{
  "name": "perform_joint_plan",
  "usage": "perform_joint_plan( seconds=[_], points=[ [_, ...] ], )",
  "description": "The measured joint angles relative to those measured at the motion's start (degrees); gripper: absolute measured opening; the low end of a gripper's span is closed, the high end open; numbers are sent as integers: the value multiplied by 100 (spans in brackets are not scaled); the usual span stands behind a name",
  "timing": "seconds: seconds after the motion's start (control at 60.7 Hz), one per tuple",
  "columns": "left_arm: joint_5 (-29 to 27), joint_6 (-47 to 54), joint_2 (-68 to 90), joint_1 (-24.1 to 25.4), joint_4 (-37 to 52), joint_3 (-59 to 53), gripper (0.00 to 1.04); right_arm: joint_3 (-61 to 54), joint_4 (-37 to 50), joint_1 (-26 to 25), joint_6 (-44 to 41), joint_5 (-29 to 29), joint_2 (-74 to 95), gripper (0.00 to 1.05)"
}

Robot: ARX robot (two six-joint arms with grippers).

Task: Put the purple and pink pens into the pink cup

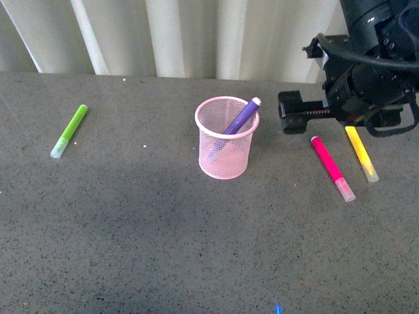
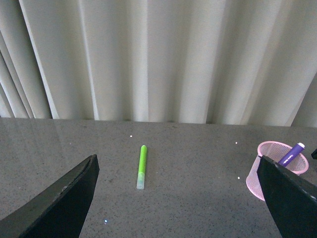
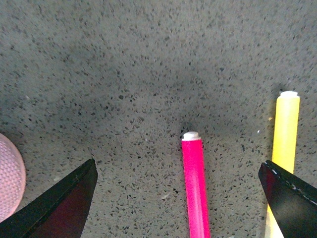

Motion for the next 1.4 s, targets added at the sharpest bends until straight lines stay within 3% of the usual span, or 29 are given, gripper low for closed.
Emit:
perform_joint_plan(
  seconds=[0.675,1.252,1.4],
  points=[
    [0,2,0,0,0,0,98,-481,839,-278,155,-170,466,97],
    [0,0,0,0,0,0,98,-612,1082,-389,133,-199,505,14],
    [0,2,0,0,0,0,98,-632,1137,-428,138,-223,503,11]
  ],
)
